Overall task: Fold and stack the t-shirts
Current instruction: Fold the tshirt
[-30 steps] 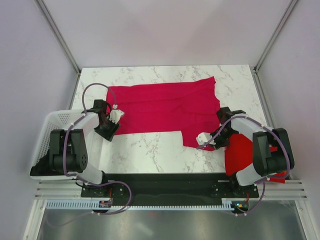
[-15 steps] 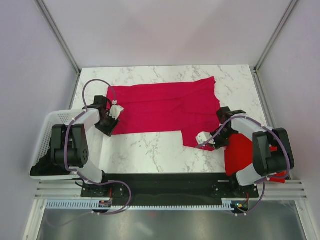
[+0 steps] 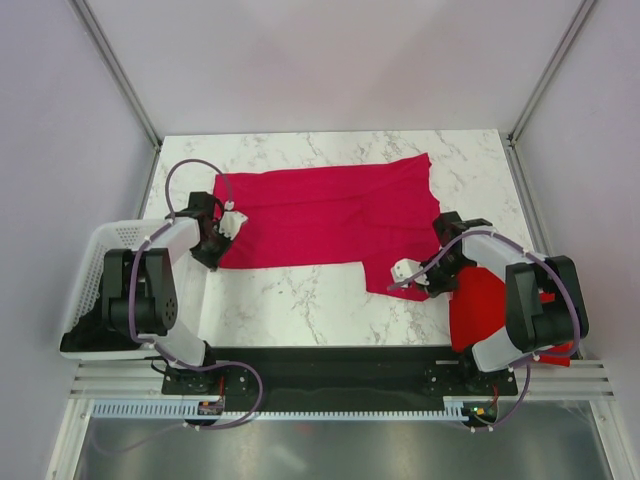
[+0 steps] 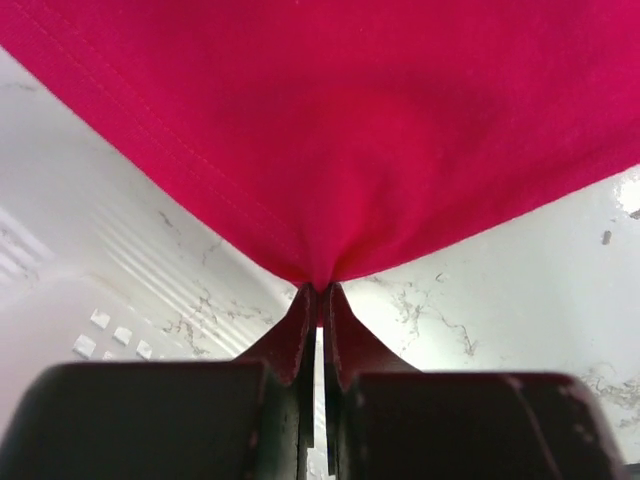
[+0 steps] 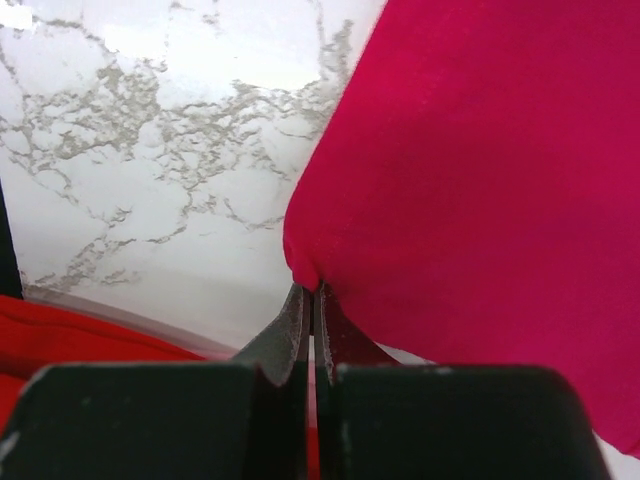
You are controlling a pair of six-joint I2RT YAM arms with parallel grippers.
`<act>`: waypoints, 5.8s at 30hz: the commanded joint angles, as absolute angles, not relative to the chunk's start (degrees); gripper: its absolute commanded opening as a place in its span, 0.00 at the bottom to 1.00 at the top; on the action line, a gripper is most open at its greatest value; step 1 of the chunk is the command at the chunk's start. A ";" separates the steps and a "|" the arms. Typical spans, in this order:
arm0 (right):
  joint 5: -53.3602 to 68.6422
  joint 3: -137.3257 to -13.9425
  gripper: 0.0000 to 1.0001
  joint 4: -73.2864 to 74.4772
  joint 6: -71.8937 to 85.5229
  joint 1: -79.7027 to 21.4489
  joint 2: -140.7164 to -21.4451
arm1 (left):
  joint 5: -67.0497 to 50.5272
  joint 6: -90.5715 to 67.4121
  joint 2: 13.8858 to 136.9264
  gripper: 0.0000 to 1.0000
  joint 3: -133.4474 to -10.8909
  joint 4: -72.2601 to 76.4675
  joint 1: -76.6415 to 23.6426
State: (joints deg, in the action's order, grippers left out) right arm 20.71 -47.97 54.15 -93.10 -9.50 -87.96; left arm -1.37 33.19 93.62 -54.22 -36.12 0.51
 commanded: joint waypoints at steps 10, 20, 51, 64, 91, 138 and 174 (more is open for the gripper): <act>32.25 -66.17 0.00 52.56 -69.36 -0.70 -82.36 | -1.58 32.34 84.11 0.02 -57.65 -39.90 0.70; 34.19 -80.32 0.00 45.98 -53.98 -0.70 -86.21 | -5.09 31.56 89.11 0.02 -69.15 -40.96 0.70; 24.88 -124.80 0.28 36.30 -34.99 -1.41 -129.46 | -0.09 26.02 117.69 0.13 -98.43 -42.27 0.70; 36.72 -113.65 0.42 35.93 -33.99 -1.58 -121.37 | 7.13 26.36 111.19 0.41 -95.90 -40.08 -1.84; 35.69 -119.53 0.57 58.18 -45.44 -8.08 -135.69 | 6.50 25.93 119.10 0.35 -87.28 -42.01 -4.83; 19.33 -120.17 0.61 23.83 -32.61 -15.29 -130.79 | 5.63 32.77 104.51 0.39 -82.19 -40.52 -5.01; 14.24 -107.66 0.60 25.21 -26.37 -13.81 -123.92 | 6.24 47.46 103.64 0.02 -71.64 -38.92 -7.55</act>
State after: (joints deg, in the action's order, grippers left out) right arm 18.70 -107.53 24.01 -28.36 -14.94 -127.35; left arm 5.67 48.71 110.48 -73.78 -34.17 -6.20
